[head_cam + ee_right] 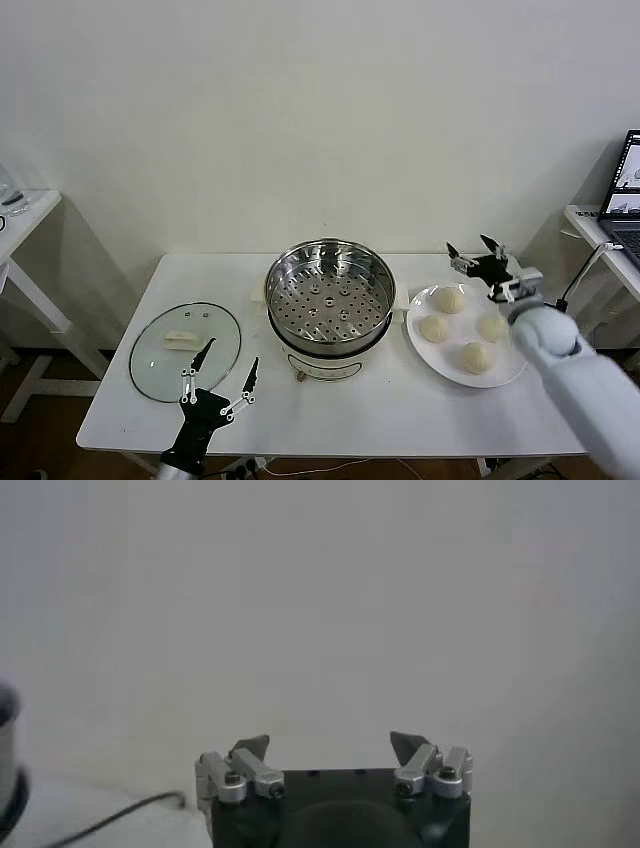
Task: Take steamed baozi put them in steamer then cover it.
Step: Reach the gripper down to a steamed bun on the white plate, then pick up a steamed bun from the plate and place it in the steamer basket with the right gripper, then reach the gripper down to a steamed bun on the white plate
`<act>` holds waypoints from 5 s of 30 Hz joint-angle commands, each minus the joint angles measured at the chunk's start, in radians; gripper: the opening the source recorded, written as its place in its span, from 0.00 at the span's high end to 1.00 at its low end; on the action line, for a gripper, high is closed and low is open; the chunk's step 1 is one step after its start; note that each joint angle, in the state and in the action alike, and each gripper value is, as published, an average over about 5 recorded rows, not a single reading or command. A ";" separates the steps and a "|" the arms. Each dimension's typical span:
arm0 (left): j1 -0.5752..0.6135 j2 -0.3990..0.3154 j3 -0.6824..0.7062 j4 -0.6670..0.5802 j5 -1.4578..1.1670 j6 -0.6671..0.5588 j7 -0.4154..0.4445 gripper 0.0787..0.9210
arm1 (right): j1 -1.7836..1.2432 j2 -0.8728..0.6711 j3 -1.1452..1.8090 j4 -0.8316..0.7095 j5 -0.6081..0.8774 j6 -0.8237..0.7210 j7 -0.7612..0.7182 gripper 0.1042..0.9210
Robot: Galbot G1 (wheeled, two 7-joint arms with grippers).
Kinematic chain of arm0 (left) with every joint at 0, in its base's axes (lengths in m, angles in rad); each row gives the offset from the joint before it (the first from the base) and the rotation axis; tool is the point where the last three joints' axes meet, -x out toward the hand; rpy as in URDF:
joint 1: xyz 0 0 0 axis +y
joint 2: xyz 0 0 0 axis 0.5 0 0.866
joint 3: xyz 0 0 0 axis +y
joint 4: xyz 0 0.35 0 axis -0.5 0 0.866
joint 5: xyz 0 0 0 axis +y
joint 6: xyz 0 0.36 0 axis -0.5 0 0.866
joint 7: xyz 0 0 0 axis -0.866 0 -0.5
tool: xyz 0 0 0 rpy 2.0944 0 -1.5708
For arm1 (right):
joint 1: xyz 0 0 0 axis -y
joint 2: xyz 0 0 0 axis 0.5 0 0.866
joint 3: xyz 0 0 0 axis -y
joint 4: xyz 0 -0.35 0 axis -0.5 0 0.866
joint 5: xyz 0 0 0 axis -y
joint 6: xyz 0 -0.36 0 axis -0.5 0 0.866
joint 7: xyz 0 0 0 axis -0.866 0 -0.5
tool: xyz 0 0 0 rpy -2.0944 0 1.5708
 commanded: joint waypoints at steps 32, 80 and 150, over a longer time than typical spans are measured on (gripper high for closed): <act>0.043 -0.020 -0.008 -0.024 0.001 -0.020 -0.002 0.12 | 0.548 0.317 -0.363 -0.751 -0.972 0.241 -0.787 0.12; 0.055 -0.026 -0.003 -0.063 0.001 -0.030 -0.011 0.12 | 0.886 0.101 -0.792 -0.036 -0.727 0.562 -0.787 0.31; 0.015 -0.017 0.012 -0.061 -0.003 -0.040 -0.024 0.12 | 1.039 0.122 -0.997 0.014 -0.393 0.160 -0.916 0.12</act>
